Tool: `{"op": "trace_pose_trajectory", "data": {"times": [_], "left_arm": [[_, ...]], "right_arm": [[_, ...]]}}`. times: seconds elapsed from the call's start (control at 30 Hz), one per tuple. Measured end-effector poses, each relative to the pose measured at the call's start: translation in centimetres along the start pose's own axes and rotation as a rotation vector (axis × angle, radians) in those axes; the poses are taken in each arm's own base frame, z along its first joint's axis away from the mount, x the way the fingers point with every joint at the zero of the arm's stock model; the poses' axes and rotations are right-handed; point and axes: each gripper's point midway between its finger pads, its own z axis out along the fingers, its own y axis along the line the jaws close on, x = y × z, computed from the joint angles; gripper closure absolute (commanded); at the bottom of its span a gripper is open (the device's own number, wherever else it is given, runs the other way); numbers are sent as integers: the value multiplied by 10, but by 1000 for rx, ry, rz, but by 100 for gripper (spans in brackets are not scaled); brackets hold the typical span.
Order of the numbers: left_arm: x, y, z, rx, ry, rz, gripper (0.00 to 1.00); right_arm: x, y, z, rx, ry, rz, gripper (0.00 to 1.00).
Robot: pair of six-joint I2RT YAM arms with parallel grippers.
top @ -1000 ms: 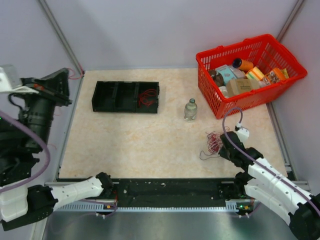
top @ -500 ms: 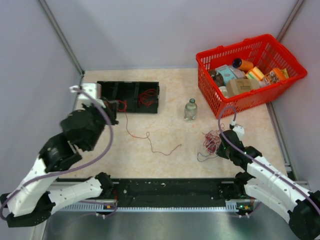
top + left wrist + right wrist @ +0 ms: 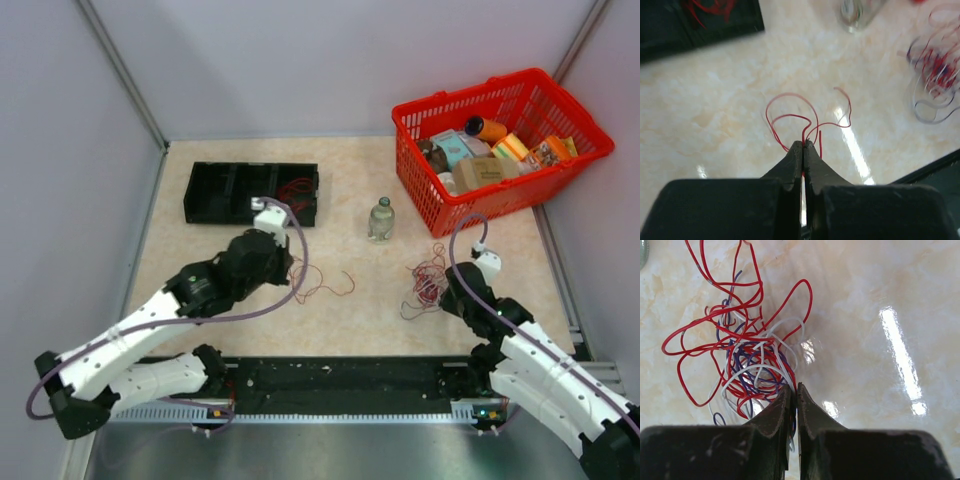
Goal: Untangle the cables
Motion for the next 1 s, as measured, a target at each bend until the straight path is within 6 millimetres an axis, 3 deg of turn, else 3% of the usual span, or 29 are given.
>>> {"op": "trace_pose_trajectory", "data": {"times": [0.17,0.2,0.3,0.47,0.53,0.63,0.8,1.0], "left_arm": [[103,-18,49,59,330,43,99],[125,-19,55,62,398,51,96],[157,-22,62,81,494,49,80],[164,-43,71,171,506,1,51],[166,-47,73,187,512,-11,34],[172,-48,72,193,532,-32,21],[178,-48,61,220,523,-38,17],[178,-56,55,280,552,100,18]], "right_arm": [[-1,2,-1,-5,1,-1,96],[-1,2,-1,-5,2,-1,96],[0,2,0,-7,6,-11,96],[1,1,1,-3,13,-36,96],[2,1,1,-3,14,-39,95],[1,2,1,-9,13,-43,95],[0,5,1,-25,10,-48,95],[1,11,3,-47,20,-60,95]]}}
